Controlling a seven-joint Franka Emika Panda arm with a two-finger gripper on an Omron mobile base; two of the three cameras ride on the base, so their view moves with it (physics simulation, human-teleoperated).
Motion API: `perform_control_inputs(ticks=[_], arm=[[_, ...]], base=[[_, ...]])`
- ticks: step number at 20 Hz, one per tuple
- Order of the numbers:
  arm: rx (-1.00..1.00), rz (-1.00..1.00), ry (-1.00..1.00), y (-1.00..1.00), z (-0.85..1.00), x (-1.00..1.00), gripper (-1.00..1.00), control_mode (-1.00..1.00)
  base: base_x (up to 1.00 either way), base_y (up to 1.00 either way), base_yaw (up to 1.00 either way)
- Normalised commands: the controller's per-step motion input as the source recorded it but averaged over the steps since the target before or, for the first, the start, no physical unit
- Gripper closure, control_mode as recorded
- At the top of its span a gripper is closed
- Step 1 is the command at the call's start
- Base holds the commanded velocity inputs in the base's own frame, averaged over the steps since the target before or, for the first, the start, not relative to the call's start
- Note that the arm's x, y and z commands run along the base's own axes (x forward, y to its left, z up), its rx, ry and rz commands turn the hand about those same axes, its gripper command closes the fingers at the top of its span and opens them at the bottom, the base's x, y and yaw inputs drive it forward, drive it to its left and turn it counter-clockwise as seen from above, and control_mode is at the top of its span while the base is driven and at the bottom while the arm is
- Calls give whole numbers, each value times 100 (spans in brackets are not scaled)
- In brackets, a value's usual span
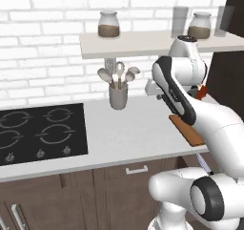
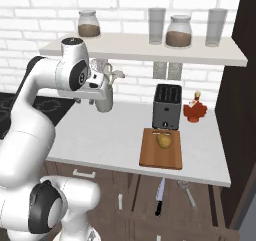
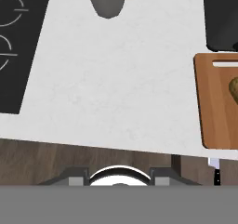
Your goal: Place the appropriate cutting tool for cutting the potato skin on the cutting board.
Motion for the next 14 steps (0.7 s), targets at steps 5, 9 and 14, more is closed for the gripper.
perform_control_inputs(ticks=[5, 9, 14], arm=[[0, 0, -3, -7, 1, -15, -100, -100], [7, -1, 1, -83, -13, -3, -100, -100], [2, 0, 9, -96, -56, 24, -100, -100]], base=[[0, 0, 0], [0, 0, 0], [0, 0, 0]])
